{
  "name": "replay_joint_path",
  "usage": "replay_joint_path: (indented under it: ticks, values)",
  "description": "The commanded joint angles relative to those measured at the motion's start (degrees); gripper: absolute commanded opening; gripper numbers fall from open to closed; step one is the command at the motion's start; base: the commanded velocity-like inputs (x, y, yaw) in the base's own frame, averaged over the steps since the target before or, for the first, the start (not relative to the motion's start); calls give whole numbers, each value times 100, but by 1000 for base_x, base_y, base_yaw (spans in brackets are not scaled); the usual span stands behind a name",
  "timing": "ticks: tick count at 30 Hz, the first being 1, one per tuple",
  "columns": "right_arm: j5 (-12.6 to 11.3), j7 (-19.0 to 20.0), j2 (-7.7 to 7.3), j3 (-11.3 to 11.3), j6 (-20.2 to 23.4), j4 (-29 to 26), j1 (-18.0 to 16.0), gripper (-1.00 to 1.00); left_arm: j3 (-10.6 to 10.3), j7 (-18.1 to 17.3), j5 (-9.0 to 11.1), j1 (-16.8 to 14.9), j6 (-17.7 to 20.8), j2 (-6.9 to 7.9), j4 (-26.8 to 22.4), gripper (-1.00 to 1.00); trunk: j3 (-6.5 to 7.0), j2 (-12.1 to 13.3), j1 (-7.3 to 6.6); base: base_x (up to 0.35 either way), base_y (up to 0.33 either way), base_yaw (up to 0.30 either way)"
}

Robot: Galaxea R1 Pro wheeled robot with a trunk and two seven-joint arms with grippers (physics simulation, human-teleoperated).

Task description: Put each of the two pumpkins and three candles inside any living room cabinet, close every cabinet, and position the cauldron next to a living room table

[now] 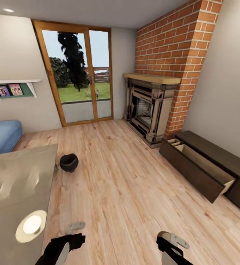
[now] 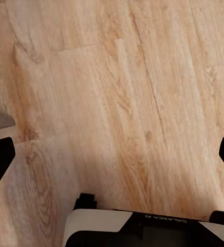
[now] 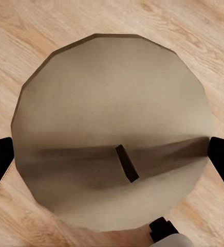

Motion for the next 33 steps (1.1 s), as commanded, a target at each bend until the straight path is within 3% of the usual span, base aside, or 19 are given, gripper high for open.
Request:
replay_joint_path:
  ticks: [1, 33]
  values:
    - [-48, -25, -1, 51, -29, -3, -6, -100, -9, 51, 60, -4, 20, 2, -8, 100, -12, -12, 6, 275, 3, 0]
    - [-48, -25, -1, 51, -30, -3, -6, -100, -9, 50, 57, -4, 20, 2, -8, 100, -11, -12, 6, 328, 0, 0]
